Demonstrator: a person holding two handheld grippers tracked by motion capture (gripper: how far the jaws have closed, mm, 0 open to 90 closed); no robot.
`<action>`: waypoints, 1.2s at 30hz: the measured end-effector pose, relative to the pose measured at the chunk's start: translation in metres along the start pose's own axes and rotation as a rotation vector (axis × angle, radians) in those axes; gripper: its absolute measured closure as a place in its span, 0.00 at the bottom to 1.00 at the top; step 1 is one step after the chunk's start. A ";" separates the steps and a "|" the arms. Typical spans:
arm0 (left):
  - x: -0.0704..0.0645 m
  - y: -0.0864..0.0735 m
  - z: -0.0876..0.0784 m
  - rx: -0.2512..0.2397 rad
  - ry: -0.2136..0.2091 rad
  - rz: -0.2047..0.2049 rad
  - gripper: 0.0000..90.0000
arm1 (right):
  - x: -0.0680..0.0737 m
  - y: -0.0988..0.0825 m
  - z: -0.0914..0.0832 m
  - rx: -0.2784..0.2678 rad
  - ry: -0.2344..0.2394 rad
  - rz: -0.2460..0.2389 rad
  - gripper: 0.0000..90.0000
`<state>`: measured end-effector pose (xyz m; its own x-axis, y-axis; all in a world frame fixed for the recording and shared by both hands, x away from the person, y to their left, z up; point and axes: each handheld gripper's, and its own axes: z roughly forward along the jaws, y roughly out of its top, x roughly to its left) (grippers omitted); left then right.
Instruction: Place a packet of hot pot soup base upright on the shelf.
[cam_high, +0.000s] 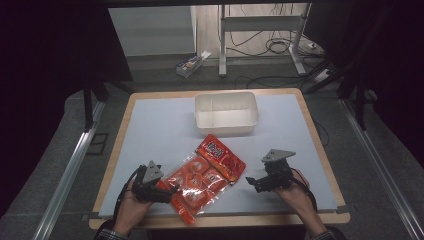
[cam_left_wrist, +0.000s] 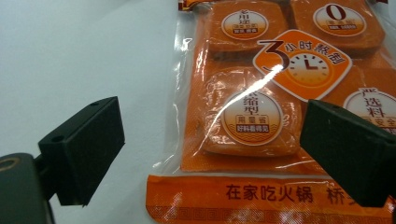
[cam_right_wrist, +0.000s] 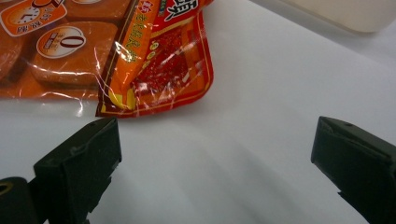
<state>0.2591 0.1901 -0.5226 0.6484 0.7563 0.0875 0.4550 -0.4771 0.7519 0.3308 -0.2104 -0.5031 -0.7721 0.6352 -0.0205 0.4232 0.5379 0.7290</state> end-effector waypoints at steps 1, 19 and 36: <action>-0.001 0.000 -0.001 -0.004 -0.003 0.000 0.07 | 0.000 0.001 0.001 0.000 0.003 0.003 0.02; -0.003 -0.003 -0.005 0.004 0.001 0.010 0.07 | 0.003 0.027 0.031 0.035 0.079 0.032 0.04; 0.000 -0.003 -0.008 -0.024 0.020 0.000 0.07 | -0.002 0.045 0.057 0.075 0.100 0.023 0.22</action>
<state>0.2524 0.1951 -0.5200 0.6359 0.7652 0.1007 0.4399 -0.4665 0.7674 0.3783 -0.1560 -0.5093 -0.8038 0.5911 0.0665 0.4725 0.5664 0.6752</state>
